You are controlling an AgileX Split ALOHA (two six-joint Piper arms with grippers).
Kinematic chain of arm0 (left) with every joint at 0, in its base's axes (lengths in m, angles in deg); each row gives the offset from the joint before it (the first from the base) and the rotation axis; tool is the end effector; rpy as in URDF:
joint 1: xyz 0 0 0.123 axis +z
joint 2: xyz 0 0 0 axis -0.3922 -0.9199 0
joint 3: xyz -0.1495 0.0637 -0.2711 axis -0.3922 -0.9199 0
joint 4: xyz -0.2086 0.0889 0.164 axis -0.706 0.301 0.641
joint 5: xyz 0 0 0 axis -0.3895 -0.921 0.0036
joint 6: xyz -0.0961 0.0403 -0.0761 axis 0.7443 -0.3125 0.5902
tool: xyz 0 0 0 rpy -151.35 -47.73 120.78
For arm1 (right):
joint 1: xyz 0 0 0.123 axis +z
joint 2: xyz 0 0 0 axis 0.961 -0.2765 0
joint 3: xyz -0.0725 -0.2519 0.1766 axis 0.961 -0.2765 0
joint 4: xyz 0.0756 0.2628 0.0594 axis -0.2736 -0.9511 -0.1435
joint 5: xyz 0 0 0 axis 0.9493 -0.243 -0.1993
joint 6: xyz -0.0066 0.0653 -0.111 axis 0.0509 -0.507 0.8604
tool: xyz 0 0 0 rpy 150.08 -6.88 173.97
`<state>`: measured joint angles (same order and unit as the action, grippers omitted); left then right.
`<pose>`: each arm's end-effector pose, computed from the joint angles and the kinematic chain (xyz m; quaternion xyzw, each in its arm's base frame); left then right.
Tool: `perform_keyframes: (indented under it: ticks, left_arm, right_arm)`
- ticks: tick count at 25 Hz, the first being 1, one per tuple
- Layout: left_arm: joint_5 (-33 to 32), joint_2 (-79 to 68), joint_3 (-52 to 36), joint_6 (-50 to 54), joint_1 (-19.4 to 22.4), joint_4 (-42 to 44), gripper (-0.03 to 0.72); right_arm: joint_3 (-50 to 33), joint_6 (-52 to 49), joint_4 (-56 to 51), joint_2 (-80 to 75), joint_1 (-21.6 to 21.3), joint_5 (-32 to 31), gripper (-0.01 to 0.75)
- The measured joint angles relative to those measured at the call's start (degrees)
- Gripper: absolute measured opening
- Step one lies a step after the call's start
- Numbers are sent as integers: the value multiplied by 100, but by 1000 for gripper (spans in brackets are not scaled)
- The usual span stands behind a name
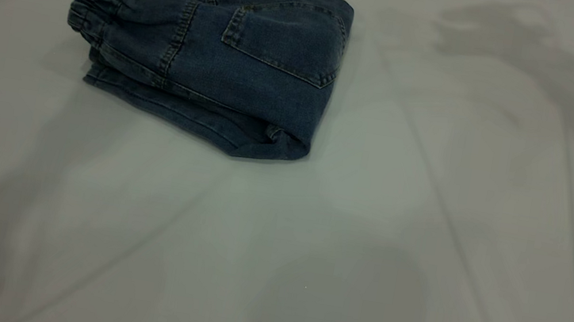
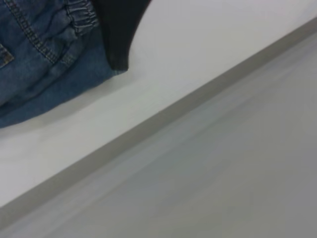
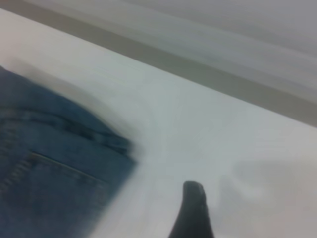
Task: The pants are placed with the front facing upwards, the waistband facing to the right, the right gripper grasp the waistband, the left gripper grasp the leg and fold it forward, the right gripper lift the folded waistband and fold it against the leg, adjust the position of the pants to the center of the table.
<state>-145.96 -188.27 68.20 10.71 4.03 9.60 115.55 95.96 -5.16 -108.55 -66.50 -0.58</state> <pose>0.5151 -0.1561 0.3850 0.2551 0.9003 0.0666 0.3463 0.5777 0.1110 0.3067 -0.1815 0.9263 0.1249 0.3056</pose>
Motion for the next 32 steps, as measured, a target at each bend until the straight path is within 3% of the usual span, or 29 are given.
perform_keyframes:
  ticks: [12,23,27,32]
  left_arm:
    - [5,-866,-2,5,-5,-787,524]
    - [12,-1637,-111,-15,-39,-1299,524]
    - [12,-1649,-498,-15,-76,-1296,524]
    - [17,-1649,-1197,-15,-76,-1289,524]
  right_arm:
    - [-1393,-1276,2139,1969,0,29,496]
    - [-3037,-1281,1750,3572,5,37,496]
    - [-3661,-1205,1678,3999,5,37,496]
    - [-3820,-1225,1678,4313,5,51,496]
